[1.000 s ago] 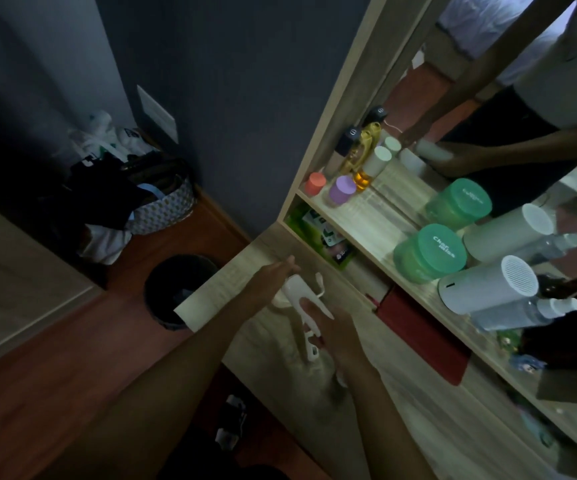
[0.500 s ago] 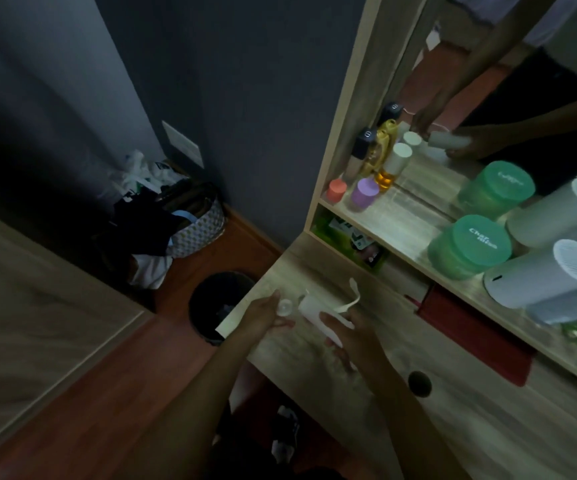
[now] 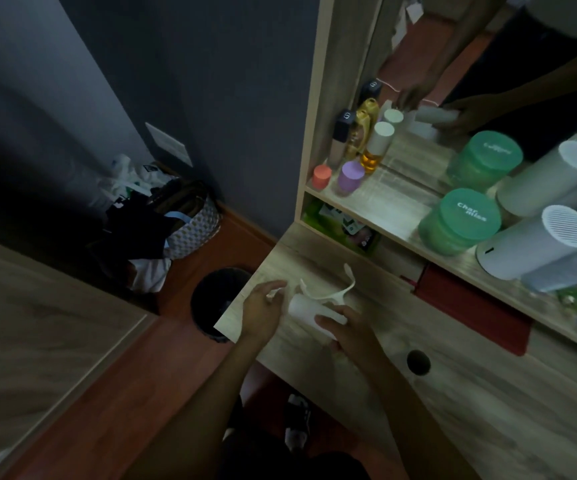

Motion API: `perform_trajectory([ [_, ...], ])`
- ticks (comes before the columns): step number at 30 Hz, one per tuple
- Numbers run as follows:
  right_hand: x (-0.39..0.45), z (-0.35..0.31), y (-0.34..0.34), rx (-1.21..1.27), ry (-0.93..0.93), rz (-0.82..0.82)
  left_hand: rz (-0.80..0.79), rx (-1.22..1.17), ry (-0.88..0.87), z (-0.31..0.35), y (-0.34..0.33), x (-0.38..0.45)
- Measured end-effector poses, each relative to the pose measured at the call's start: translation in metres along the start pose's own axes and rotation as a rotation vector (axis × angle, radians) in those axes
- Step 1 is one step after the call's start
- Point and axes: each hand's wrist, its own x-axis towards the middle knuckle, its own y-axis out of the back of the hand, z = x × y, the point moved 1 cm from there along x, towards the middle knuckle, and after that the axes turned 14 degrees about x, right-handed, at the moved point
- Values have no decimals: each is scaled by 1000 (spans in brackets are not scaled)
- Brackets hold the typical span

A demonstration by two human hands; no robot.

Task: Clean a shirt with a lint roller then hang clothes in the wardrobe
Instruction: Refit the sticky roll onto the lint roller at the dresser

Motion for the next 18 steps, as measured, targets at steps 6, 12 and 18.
perform_trajectory([
  [6,0,1,-3,27,17,-5,-81,131,-18,-4,-1,5],
  [12,2,7,-2,51,25,20,-126,-113,82,2,4,-6],
  [18,3,10,-5,409,-119,11,-417,-167,113,8,11,-16],
])
